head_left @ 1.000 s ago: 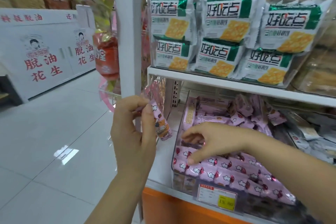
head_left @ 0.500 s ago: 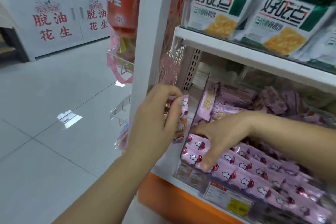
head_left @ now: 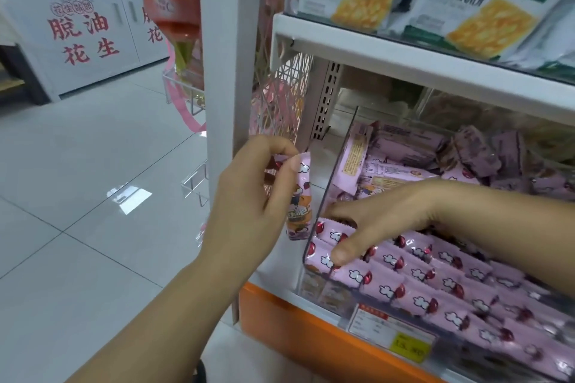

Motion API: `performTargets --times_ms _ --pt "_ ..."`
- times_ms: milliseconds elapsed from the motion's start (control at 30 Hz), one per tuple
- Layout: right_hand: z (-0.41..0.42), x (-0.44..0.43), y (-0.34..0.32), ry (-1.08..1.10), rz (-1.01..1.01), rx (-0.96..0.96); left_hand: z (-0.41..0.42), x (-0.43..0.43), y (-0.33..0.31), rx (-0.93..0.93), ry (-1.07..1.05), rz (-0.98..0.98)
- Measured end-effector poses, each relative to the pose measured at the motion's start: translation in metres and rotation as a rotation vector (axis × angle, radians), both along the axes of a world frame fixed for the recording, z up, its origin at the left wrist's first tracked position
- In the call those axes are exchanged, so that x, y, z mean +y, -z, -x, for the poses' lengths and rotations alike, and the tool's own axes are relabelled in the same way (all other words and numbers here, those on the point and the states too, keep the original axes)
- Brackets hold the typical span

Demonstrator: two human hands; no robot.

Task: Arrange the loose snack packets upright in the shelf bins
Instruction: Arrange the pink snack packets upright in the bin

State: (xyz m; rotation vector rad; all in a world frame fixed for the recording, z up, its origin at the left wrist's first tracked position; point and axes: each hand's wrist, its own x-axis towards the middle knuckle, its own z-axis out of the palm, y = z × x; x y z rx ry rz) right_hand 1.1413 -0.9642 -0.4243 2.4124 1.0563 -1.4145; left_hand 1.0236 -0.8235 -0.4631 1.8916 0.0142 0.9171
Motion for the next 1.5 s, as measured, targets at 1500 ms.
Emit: performTargets --times_ms 1500 --pt "0.015 -0.058 0.015 0.580 -1.014 0.148 -0.002 -0.006 -0.010 -0.275 -0.133 -0.014"
